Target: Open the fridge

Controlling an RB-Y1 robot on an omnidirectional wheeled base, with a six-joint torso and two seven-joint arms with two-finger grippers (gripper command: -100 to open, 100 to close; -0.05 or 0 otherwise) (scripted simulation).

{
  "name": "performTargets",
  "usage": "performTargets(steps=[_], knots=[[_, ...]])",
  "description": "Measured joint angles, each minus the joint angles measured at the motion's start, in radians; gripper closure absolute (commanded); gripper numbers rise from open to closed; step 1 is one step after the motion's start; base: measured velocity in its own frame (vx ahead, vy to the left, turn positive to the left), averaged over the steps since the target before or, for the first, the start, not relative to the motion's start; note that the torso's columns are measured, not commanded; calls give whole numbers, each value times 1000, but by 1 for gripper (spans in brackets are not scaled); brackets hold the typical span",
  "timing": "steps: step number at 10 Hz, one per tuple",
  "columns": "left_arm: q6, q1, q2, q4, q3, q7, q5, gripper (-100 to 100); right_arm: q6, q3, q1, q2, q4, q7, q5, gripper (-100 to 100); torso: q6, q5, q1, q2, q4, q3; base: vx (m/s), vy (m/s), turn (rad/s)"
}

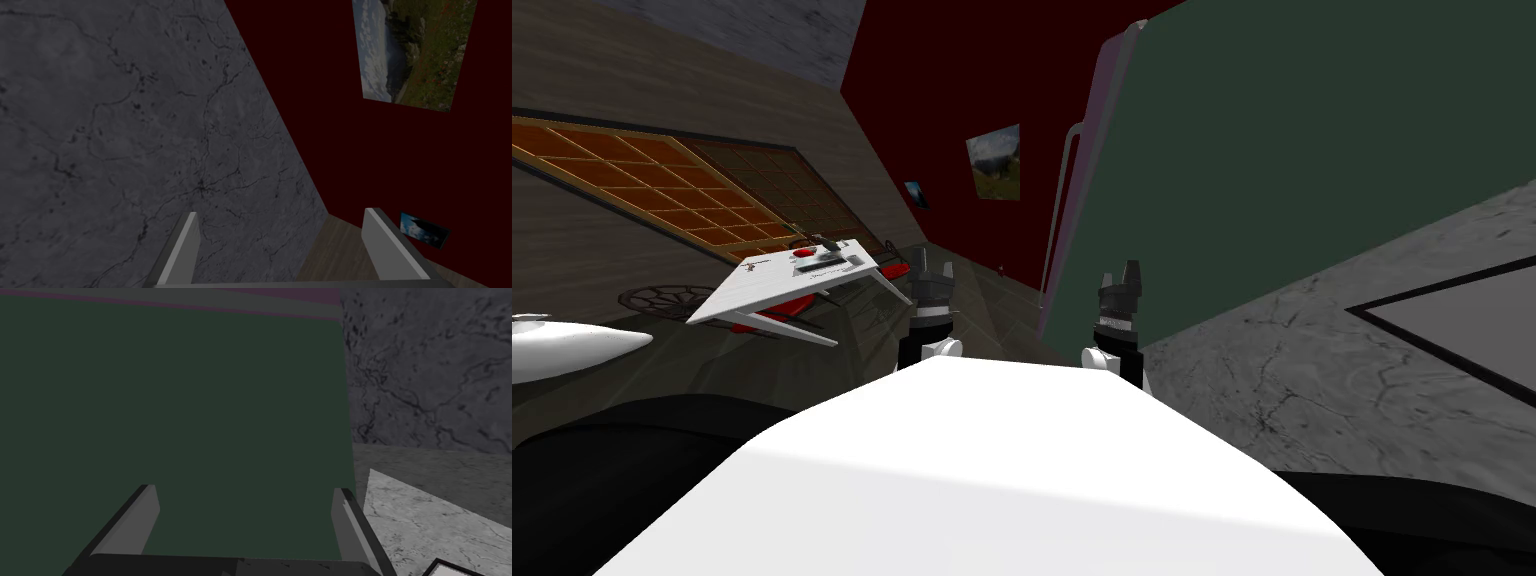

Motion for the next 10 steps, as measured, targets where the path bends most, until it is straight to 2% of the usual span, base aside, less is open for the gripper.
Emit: performTargets(steps=[2, 9, 10], knots=[[0, 0, 0, 0, 0, 0, 0, 0, 0, 0, 0, 0, 0, 0, 0, 0, 0, 0, 0, 104, 105, -209, 0, 0, 0], [0, 0, 0, 0, 0, 0, 0, 0, 0, 0, 0, 0, 0, 0, 0, 0, 0, 0, 0, 618, 617, -1234, 0, 0, 0], [0, 0, 0, 0, 0, 0, 0, 0, 0, 0, 0, 0, 0, 0, 0, -100, 0, 0, 0, 691, 691, -1382, 32, 16, 35]])
